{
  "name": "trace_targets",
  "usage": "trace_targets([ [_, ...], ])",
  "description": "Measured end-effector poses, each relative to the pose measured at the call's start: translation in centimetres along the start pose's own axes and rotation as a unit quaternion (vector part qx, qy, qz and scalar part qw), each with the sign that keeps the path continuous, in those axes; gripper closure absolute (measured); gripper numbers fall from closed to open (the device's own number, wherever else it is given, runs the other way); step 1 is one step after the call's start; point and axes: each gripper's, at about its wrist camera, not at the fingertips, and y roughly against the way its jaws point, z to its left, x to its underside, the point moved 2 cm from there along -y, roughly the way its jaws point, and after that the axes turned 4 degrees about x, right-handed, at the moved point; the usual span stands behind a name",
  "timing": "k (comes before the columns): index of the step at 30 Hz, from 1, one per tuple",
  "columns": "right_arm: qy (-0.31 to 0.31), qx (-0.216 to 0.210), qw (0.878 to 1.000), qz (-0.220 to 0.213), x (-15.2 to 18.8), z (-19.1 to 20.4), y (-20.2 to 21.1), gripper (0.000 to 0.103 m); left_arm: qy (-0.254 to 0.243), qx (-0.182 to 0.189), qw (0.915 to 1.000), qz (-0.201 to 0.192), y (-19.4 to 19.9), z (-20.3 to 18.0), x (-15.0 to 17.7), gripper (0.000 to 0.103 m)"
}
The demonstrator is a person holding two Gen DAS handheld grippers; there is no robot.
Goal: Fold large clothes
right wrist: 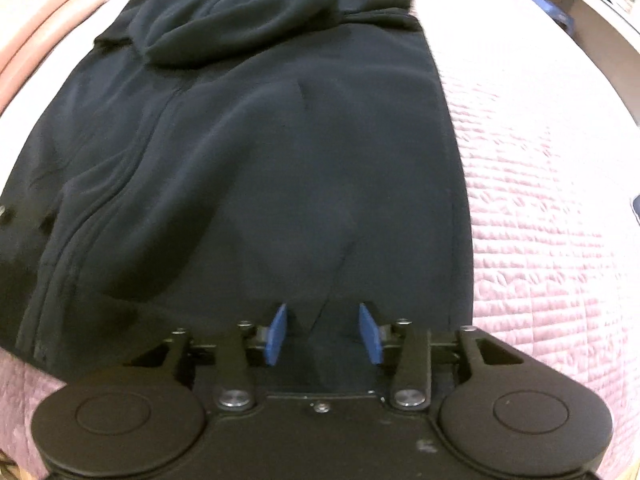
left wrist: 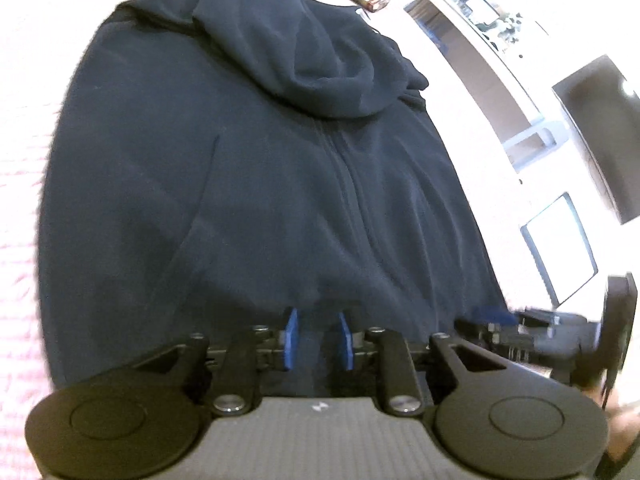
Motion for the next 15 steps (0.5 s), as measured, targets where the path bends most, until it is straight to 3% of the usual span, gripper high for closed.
trace_targets([
  [5,-0.002,0.011,0.999,-0.046,1.0,0.4,-0.3,0.043,-0.007,-0.015,0.9995,-0.028,1.1,1.2,4.1,0.073],
  [10,0.0,0.009,0.995,-0.097,2.8,0.3,0.2,0.043,-0.013,-0.025,0.9942,-0.103,1.7,0.5,6.5,0.073],
  [15,-0.013,-0.009,0.989,-0.15,4.7,-1.1,1.3,0.042,-0.034,-0.083,0.9843,-0.152,2.9,-0.5,9.3,0.072],
])
